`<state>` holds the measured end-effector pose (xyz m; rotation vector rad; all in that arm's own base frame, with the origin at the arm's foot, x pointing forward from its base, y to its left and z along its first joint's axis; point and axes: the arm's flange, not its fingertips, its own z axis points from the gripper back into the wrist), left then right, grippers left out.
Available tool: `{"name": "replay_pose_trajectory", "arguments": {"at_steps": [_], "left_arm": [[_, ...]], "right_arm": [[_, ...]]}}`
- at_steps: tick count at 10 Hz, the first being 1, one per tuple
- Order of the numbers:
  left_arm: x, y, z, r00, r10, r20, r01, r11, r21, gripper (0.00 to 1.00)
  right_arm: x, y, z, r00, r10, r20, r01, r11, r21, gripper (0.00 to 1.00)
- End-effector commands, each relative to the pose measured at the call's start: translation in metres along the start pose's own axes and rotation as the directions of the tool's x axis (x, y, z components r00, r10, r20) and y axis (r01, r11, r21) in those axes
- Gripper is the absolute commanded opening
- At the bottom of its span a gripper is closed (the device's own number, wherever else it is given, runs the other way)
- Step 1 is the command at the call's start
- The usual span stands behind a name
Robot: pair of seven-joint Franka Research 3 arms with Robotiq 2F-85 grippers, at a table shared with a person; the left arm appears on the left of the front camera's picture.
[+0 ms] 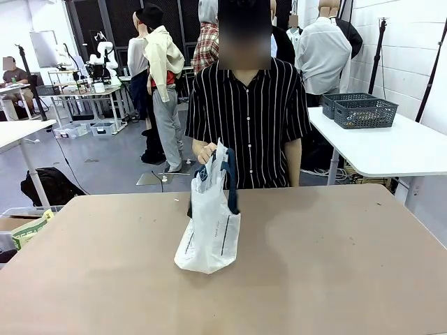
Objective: Transfer purchased items from the store into the shopping bag.
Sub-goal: Open the Reusable shopping bag in the center of the table.
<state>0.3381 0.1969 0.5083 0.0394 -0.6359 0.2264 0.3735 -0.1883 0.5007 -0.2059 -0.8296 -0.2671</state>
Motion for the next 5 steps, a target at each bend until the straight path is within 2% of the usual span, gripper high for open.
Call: {"name": "replay_pose_trajectory", "arguments": {"at_steps": [1, 5], "left_arm": [[-0.0005, 0.0017, 0.0000, 1.000, -0.013, -0.003, 0.013, 1.000, 0.008, 1.00], [-0.0005, 0.0017, 0.0000, 1.000, -0.013, -0.003, 0.013, 1.000, 0.008, 1.00]], "right_arm": [[-0.0006, 0.0016, -0.0001, 1.000, 0.012, -0.007, -0.012, 1.000, -0.006, 1.00], [-0.0006, 0.0016, -0.0001, 1.000, 0.012, -0.007, -0.012, 1.000, -0.006, 1.00]]}}
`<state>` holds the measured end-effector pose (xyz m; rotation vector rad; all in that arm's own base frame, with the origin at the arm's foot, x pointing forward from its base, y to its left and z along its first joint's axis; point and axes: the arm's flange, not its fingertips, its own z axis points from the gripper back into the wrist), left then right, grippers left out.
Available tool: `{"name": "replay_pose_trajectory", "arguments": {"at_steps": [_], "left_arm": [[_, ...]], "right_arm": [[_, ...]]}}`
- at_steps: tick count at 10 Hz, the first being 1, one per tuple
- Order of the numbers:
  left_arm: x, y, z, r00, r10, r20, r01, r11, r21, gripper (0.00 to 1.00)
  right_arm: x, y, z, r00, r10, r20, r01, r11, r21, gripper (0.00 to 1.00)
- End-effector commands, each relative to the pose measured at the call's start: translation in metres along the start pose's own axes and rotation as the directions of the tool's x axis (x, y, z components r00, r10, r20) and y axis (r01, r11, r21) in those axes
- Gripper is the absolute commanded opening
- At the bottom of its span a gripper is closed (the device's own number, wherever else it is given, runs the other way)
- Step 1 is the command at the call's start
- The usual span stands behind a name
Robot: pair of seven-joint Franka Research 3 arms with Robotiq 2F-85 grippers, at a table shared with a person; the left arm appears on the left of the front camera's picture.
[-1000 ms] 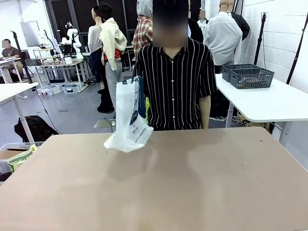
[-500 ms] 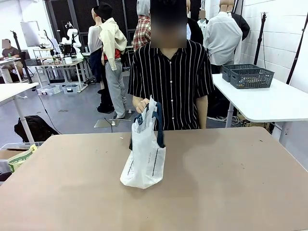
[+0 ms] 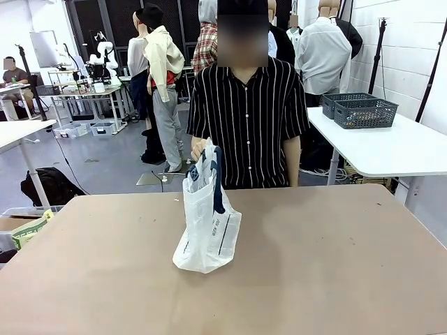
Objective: Transfer purchased items from the store into the shopping bag.
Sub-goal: Open the Reusable shopping bag in the center of the table.
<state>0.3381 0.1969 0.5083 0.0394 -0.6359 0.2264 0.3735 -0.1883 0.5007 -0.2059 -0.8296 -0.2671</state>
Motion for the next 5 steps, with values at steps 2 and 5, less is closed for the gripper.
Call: {"name": "replay_pose_trajectory", "arguments": {"at_steps": [2, 5], "left_arm": [[0.010, -0.021, 0.002, 0.999, -0.041, 0.034, 0.043, 0.998, -0.045, 1.00], [0.044, -0.096, 0.004, 0.976, -0.178, 0.124, 0.203, 0.951, -0.231, 1.00]], "right_arm": [[0.008, 0.024, 0.005, 1.000, 0.030, 0.006, -0.030, 0.999, 0.035, 1.00], [0.030, 0.105, 0.038, 0.997, 0.074, 0.006, -0.074, 0.983, 0.168, 1.00]]}}
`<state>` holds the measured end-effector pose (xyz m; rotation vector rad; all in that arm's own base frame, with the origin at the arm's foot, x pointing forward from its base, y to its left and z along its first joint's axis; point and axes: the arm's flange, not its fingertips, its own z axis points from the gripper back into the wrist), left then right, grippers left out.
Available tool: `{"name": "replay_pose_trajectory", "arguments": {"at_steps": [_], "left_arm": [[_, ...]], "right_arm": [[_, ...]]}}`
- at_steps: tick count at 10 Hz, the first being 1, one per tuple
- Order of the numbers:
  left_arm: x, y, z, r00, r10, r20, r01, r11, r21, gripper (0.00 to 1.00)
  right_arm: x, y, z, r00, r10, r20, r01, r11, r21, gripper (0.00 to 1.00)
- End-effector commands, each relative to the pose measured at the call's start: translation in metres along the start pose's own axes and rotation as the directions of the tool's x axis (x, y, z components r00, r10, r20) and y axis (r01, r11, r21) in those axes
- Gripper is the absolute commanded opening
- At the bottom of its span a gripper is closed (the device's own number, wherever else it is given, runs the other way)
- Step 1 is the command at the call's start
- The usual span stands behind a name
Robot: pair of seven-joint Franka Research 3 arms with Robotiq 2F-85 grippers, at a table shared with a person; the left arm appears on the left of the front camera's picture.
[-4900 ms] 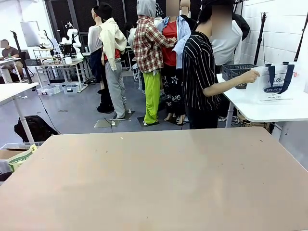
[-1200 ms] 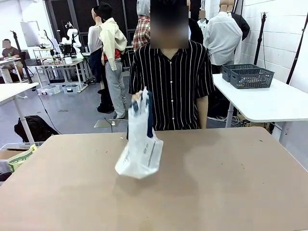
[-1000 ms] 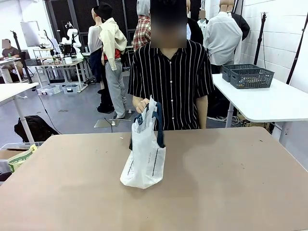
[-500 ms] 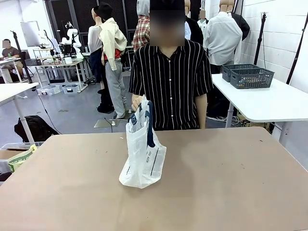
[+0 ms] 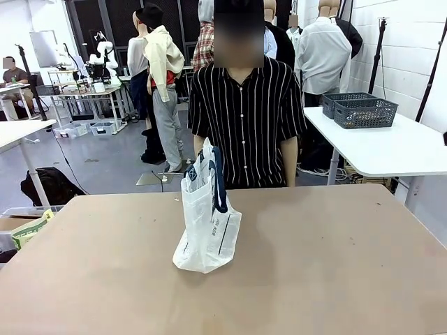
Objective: Transfer purchased items from the store into the shopping bag.
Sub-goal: Open the Reusable shopping bag in the center of the table.
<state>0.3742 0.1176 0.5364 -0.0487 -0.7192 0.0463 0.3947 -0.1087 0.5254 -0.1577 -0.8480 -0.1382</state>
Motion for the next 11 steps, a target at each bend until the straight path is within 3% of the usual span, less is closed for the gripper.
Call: {"name": "replay_pose_trajectory", "arguments": {"at_steps": [1, 4, 5, 6, 11], "left_arm": [[0.027, -0.031, -0.015, 0.996, -0.090, 0.028, 0.093, 0.982, -0.167, 1.00], [0.038, -0.103, -0.046, 0.987, -0.160, -0.002, 0.152, 0.938, -0.313, 1.00], [0.037, -0.114, -0.058, 0.993, -0.104, -0.052, 0.078, 0.930, -0.358, 1.00], [0.030, -0.109, -0.029, 0.989, -0.151, 0.006, 0.147, 0.957, -0.251, 1.00], [0.033, -0.110, -0.030, 0.992, -0.126, 0.007, 0.123, 0.958, -0.260, 1.00]], "right_arm": [[0.017, 0.062, 0.018, 1.000, 0.014, -0.026, -0.011, 0.991, 0.134, 1.00], [0.007, 0.167, 0.026, 0.988, 0.141, -0.056, -0.120, 0.952, 0.282, 1.00], [0.003, 0.184, 0.023, 0.971, 0.225, -0.077, -0.194, 0.937, 0.289, 1.00], [0.006, 0.157, 0.034, 0.990, 0.136, -0.025, -0.126, 0.962, 0.242, 1.00], [0.007, 0.156, 0.035, 0.991, 0.130, -0.035, -0.117, 0.962, 0.247, 1.00]]}}
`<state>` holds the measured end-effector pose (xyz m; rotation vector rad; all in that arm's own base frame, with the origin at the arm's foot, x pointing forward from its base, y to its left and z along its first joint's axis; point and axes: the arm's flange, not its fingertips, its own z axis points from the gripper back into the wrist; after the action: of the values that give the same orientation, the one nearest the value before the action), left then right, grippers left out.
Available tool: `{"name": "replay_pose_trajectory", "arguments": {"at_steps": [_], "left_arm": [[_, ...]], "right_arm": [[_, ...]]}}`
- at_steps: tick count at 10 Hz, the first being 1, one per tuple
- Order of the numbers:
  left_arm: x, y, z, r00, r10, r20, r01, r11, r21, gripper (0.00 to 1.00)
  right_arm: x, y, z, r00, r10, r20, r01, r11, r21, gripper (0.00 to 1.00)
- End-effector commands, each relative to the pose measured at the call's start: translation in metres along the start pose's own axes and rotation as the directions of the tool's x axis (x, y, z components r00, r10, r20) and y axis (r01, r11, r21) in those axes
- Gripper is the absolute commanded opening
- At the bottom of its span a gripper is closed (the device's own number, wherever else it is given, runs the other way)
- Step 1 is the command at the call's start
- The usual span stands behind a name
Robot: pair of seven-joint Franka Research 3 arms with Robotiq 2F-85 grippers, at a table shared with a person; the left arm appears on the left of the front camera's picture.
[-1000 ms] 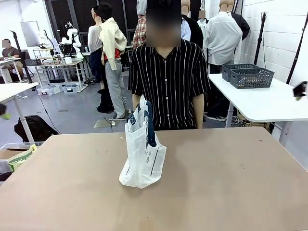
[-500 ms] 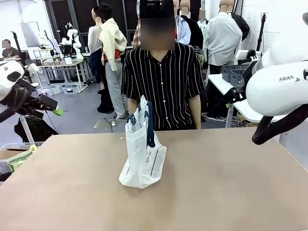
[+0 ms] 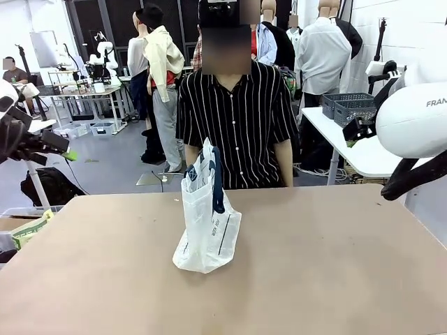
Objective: Transfer purchased items from the store into the shopping bag.
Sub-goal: Open the Reusable shopping bag in the center of the table.
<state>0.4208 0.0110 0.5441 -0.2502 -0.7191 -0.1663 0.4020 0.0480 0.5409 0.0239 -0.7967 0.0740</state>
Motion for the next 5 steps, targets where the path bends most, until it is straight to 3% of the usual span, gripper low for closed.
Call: {"name": "replay_pose_trajectory", "arguments": {"at_steps": [1, 5], "left_arm": [[0.015, -0.012, -0.012, 0.999, -0.049, -0.005, 0.049, 0.997, -0.065, 1.00], [0.070, -0.083, -0.074, 0.986, -0.150, -0.073, 0.120, 0.939, -0.321, 1.00]], "right_arm": [[0.008, 0.023, -0.004, 0.999, 0.034, -0.043, -0.034, 0.999, -0.006, 1.00], [0.042, 0.162, -0.026, 0.980, -0.007, -0.199, 0.026, 0.996, 0.091, 1.00]]}}
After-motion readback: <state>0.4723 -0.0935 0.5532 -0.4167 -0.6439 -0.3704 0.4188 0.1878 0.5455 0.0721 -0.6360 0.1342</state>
